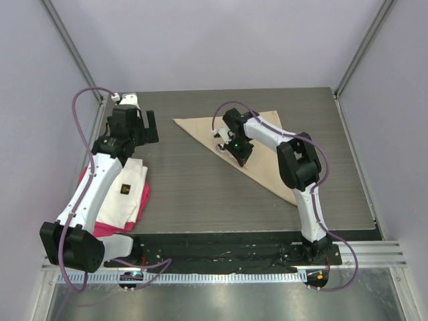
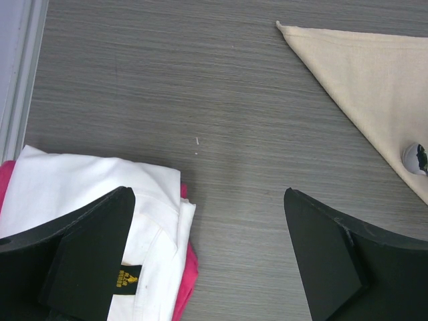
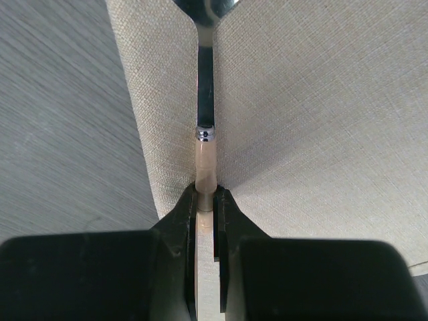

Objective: Fold the napkin, place the utensils inside, and roll it up
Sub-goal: Place the spoon on the napkin.

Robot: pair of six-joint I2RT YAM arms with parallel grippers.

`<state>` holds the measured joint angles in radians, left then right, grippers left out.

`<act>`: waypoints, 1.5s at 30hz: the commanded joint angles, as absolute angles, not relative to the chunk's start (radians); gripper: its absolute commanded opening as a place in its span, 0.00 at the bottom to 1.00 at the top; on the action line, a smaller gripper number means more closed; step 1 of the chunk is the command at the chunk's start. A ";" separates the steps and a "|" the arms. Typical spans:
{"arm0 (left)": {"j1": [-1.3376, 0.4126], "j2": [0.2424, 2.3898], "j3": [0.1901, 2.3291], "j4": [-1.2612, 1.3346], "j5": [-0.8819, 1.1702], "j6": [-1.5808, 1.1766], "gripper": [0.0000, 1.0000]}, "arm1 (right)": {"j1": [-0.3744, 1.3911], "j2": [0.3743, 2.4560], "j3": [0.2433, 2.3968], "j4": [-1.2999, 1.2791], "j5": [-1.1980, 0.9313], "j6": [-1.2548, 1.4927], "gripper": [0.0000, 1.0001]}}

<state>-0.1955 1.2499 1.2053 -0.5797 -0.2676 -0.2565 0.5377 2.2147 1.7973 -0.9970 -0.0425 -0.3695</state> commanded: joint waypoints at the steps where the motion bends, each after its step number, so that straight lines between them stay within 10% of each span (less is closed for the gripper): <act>1: -0.199 1.216 1.218 -0.549 -0.270 -0.258 1.00 | 0.542 2.223 1.839 -1.009 -0.014 -0.385 0.01; 31: -0.199 1.212 1.207 -0.529 -0.238 -0.273 1.00 | 0.543 2.123 1.855 -1.008 -0.054 -0.350 0.48; 45: -0.198 1.244 1.210 -0.505 -0.196 -0.305 1.00 | 0.545 1.876 1.787 -0.917 -0.063 -0.223 0.49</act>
